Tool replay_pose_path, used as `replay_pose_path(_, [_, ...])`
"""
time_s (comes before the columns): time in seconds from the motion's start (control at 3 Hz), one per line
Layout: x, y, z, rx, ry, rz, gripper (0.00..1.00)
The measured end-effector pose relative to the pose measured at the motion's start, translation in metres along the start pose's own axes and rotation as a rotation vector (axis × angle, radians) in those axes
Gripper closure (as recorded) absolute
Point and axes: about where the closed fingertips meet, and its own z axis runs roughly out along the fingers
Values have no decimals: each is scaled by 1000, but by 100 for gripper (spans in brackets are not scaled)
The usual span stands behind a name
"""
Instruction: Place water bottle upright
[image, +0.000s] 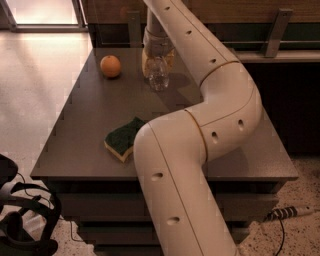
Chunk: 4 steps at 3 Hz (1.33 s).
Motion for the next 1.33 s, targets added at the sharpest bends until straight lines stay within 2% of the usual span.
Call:
replay_pose_path(0.33, [-7,2,4,-4,-23,-1,99])
replay_pose_path(0.67, [-8,2,4,-4,-24,-1,100])
replay_pose_path(1.0, [-10,-14,-14,-19,-77,-4,100])
replay_pose_path(1.33, [-8,-40,-44,-20,-146,5,100])
